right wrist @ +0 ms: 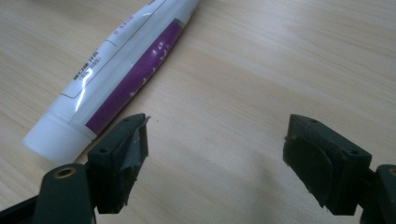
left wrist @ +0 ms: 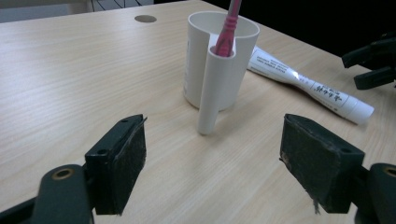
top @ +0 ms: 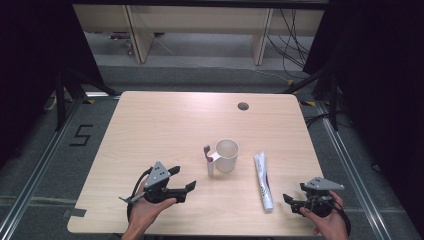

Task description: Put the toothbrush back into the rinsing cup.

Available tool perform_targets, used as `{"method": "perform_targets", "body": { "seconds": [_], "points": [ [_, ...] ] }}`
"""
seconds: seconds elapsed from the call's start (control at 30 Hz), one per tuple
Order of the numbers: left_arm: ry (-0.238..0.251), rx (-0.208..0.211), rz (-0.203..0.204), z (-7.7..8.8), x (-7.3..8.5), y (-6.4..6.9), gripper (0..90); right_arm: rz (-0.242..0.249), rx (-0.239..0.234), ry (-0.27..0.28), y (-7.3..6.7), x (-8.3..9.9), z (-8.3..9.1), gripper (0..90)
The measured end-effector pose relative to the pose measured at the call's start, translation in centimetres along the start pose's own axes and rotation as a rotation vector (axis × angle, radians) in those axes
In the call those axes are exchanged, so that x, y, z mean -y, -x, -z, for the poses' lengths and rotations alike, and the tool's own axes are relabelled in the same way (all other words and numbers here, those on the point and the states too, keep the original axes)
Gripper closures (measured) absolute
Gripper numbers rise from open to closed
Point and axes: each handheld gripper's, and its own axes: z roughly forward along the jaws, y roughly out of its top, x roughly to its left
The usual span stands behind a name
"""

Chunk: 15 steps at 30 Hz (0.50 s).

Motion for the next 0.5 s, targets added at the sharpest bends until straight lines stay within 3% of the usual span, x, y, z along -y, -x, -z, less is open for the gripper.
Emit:
{"method": "perform_targets", "body": {
  "seconds": [0.07,0.23,0.27,0.3,0.4,0.5],
  "points": [
    [-0.017,-0.006,-0.007,0.3,0.3,0.1,22.2,-0.023,0.003,0.002,0.0,0.0,0.1,22.7],
    [-0.057,-0.031,-0.019,1.2,1.3,0.1,22.2,-0.026,0.007,0.007,0.1,0.1,0.1,22.6],
    [-0.051,-0.031,-0.015,1.4,1.5,-0.1,22.2,-0.052,0.009,0.0,-0.1,0.1,0.1,22.6],
    [-0.055,-0.039,-0.013,1.6,1.6,-0.1,22.2,-0.027,0.008,0.002,0.1,0.2,0.1,22.6],
    [-0.066,-0.047,-0.011,1.9,2.0,-0.2,22.1,-0.05,0.0,-0.006,0.0,0.1,0.2,22.5],
    [-0.081,-0.045,-0.011,2.0,2.5,-0.1,22.0,-0.022,0.015,0.016,0.2,0.2,0.1,22.5]
  ]
}}
